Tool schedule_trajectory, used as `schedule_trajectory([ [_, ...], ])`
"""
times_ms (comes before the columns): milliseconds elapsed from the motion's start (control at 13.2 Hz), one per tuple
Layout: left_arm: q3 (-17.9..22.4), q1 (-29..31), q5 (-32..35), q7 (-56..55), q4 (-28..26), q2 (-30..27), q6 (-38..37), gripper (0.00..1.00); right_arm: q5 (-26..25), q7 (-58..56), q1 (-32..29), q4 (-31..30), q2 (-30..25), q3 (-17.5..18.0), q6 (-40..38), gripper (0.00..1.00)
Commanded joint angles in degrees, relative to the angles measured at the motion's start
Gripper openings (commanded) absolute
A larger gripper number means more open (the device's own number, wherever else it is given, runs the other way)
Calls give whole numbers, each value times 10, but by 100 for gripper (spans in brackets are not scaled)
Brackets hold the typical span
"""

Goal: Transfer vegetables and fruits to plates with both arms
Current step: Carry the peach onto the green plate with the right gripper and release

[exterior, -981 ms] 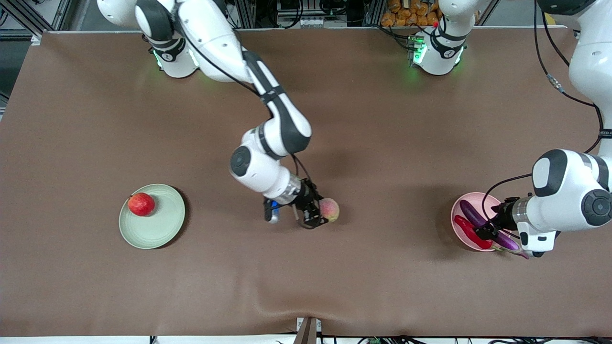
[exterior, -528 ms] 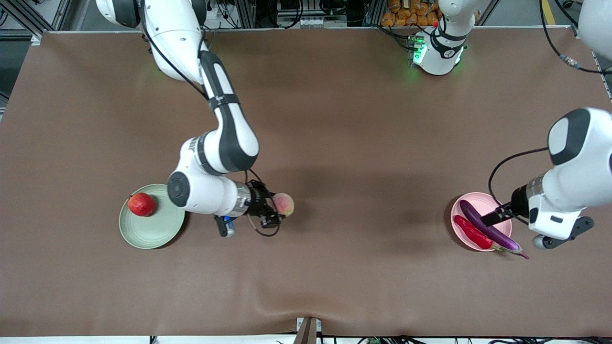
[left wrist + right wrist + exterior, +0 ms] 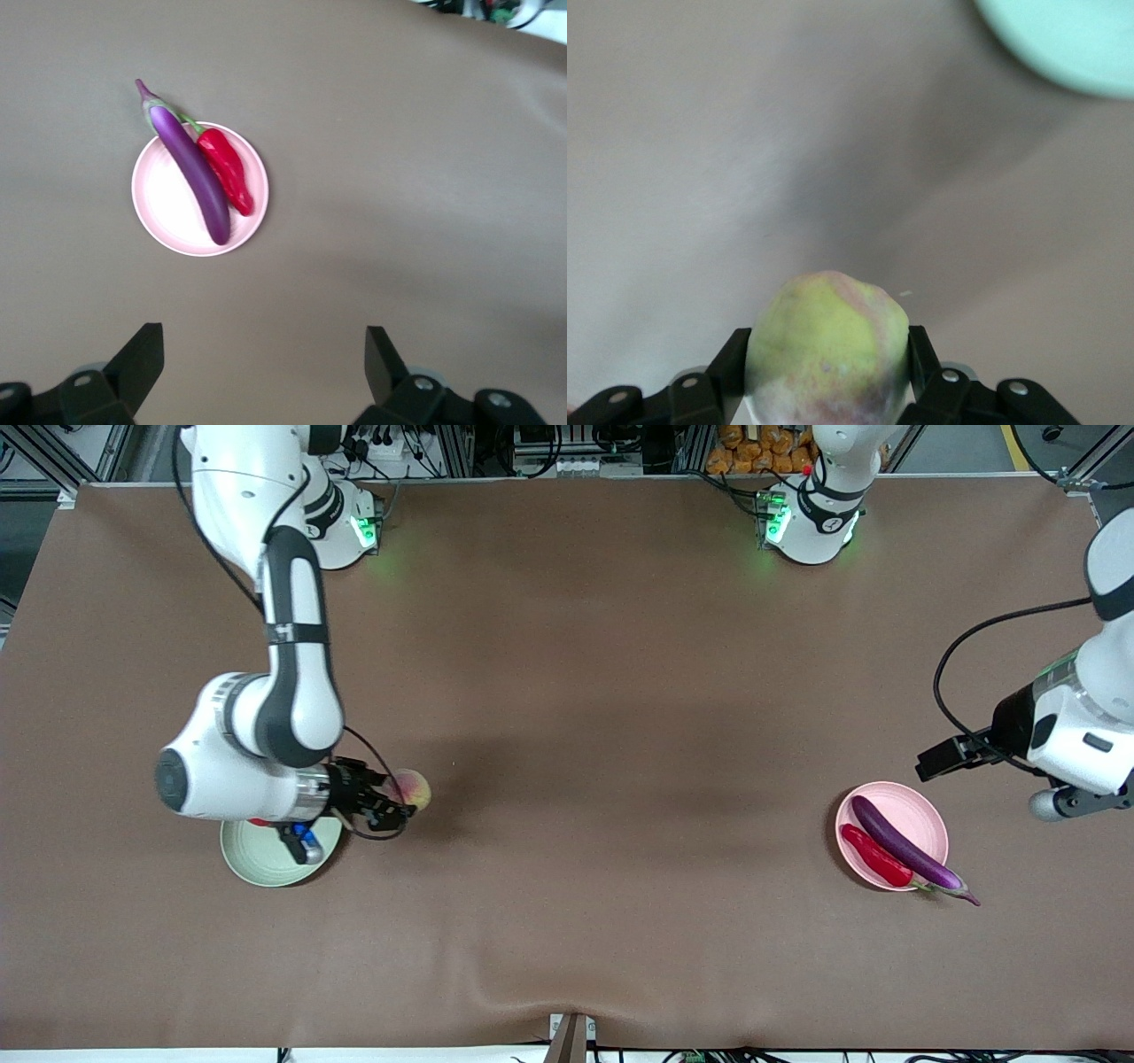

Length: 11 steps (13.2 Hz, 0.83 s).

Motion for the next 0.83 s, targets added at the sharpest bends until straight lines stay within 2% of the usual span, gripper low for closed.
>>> schedule_trajectory([
  [0, -4, 6, -19, 14, 7, -28, -15, 100, -66, -126, -66, -18, -25, 5, -33, 2],
  [151, 7, 8, -73, 18, 3, -70, -15, 100, -104, -255, -109, -17, -17, 6, -30, 4],
  [302, 63, -15, -111, 26, -13, -110, -29, 100, -114, -357, -150, -6, 1, 12, -26, 8],
  [377, 102, -44, -118, 59, -14, -121, -50, 100, -115, -383, -159, 1, 9, 12, -25, 12],
  [528, 230, -144, -146, 87, -37, -164, -62, 100, -109, -388, -159, 2, 15, 15, -6, 12],
  [604, 294, -197, -150, 90, -61, -188, -62, 100, -108, -388, -162, 2, 15, 33, 20, 12],
  [755, 366, -267, -153, 92, -105, -225, -62, 100, -107, -388, -181, 2, 15, 77, 77, 12],
])
